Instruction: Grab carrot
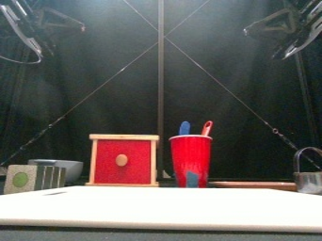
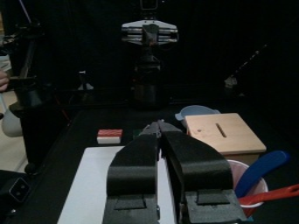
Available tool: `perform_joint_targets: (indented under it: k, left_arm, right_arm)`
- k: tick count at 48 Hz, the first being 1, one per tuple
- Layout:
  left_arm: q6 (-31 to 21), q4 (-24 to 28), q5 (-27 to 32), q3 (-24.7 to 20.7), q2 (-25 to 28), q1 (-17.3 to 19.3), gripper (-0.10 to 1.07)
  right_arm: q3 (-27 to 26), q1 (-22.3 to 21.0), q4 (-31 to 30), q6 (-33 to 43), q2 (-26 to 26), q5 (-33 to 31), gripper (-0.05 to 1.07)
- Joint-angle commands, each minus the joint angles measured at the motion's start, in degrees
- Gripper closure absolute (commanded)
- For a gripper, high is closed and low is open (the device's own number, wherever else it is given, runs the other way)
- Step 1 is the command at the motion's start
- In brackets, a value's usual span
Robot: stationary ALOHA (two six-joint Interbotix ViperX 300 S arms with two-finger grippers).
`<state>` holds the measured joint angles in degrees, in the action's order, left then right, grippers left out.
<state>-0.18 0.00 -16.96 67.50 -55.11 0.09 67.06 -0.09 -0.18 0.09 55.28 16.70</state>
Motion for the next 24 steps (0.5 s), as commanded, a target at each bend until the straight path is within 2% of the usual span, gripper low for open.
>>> perform_joint_targets:
  k: [1, 9, 14, 20, 24]
  left_arm:
    - [0.4, 0.0, -0.4, -0.1, 1.1, 1.8, 0.91]
    - [0.4, 0.2, -1.1, -0.1, 1.1, 2.6, 0.91]
    - [0.2, 0.1, -1.2, 0.0, 1.1, 2.6, 0.91]
    - [0.1, 0.0, -1.1, 0.4, 1.1, 2.6, 0.91]
    - [0.2, 0.1, -1.1, 0.5, 1.1, 2.8, 0.91]
  right_arm:
    - [0.1, -0.4, 0.0, -0.1, -2.0, -0.2, 1.02]
    - [-1.1, -0.6, 0.5, 0.7, -5.2, -3.8, 1.01]
    - [-3.2, -0.5, 2.5, 2.8, -6.4, -9.7, 1.01]
    - [-6.7, -0.6, 10.5, 7.9, -6.4, -25.8, 0.97]
    - [-9.1, -1.1, 15.7, 12.8, -6.6, -40.9, 0.92]
